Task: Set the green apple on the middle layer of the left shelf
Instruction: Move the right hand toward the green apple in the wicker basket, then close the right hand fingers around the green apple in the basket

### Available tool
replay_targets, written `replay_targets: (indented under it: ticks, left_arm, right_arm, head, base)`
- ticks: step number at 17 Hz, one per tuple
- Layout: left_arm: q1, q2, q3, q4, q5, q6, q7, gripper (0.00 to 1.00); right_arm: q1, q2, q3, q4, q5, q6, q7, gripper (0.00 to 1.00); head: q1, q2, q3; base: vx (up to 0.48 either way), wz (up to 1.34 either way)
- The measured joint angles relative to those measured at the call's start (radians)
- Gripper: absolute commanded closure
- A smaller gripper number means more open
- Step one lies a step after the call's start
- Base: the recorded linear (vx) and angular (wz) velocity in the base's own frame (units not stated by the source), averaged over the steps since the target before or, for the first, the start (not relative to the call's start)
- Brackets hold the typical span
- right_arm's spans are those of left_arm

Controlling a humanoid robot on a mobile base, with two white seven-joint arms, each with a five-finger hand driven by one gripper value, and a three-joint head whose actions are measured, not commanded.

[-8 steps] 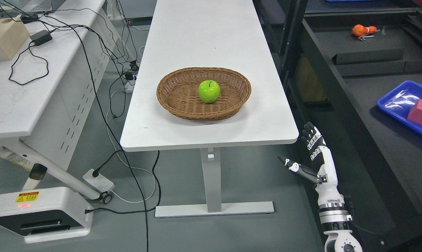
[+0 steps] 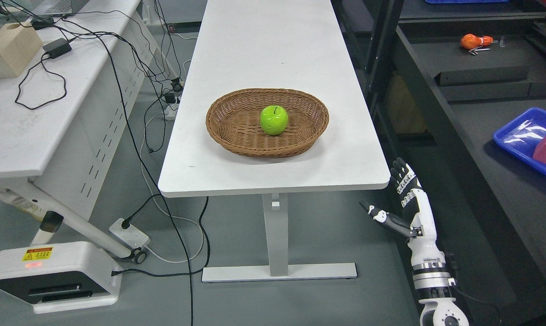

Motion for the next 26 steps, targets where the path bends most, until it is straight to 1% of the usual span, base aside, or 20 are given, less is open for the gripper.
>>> replay_targets:
  ticks: [1, 2, 3, 4, 7, 9, 13, 15, 20, 26]
  left_arm:
    - [0.000, 0.000, 0.000, 0.000, 0.000, 0.000, 0.000, 0.00]
    - [0.000, 0.000, 0.000, 0.000, 0.000, 0.000, 0.000, 0.00]
    - [0.000, 0.000, 0.000, 0.000, 0.000, 0.000, 0.000, 0.00]
    - [0.000, 0.000, 0.000, 0.000, 0.000, 0.000, 0.000, 0.00]
    - [-0.001, 0.000, 0.000, 0.000, 0.000, -0.001, 0.000, 0.00]
    - [-0.001, 0.000, 0.000, 0.000, 0.000, -0.001, -0.001, 0.00]
    - [-0.001, 0.000, 0.000, 0.000, 0.000, -0.006, -0.001, 0.00]
    - [-0.001, 0.000, 0.000, 0.000, 0.000, -0.007, -0.001, 0.00]
    - [-0.001, 0.000, 0.000, 0.000, 0.000, 0.000, -0.001, 0.00]
    - [0.000, 0.000, 0.000, 0.000, 0.000, 0.000, 0.000, 0.00]
  right_arm:
    - [0.000, -0.007, -0.003, -0.004, 0.028, -0.033, 0.008, 0.08]
    - [0.000, -0.020, -0.006, -0.012, 0.082, -0.055, 0.011, 0.07]
    - [0.000, -0.038, -0.009, -0.018, 0.176, -0.072, 0.002, 0.06]
    - [0.000, -0.057, -0.011, -0.025, 0.264, -0.081, -0.006, 0.00]
    - [0.000, -0.125, -0.019, -0.058, 0.472, -0.112, -0.014, 0.00]
    - [0.000, -0.156, -0.022, -0.075, 0.536, -0.156, -0.018, 0.00]
    - [0.000, -0.231, -0.030, -0.102, 0.610, -0.196, 0.092, 0.00]
    - [-0.002, -0.266, -0.035, -0.112, 0.630, -0.220, 0.120, 0.00]
    - [-0.038, -0.335, -0.024, -0.129, 0.657, -0.283, 0.138, 0.00]
    - [-0.085, -0.391, 0.071, -0.136, 0.759, -0.300, 0.144, 0.00]
  head:
    - [0.0000, 0.000, 0.000]
    - [0.0000, 0.000, 0.000]
    - [0.0000, 0.000, 0.000]
    - [0.0000, 0.000, 0.000]
    - [0.0000, 0.000, 0.000]
    - [0.0000, 0.000, 0.000]
    - [0.0000, 0.000, 0.000]
    - [0.0000, 0.000, 0.000]
    - [0.0000, 0.000, 0.000]
    - [0.0000, 0.000, 0.000]
  base:
    - [0.035, 0.05]
    - [0.108, 0.15]
    - [0.108, 0.15]
    - [0.235, 0.28]
    - [0.317, 0.30]
    - [0.383, 0.26]
    - [0.335, 0.15]
    - [0.211, 0.06]
    - [0.111, 0.01]
    - [0.017, 0.00]
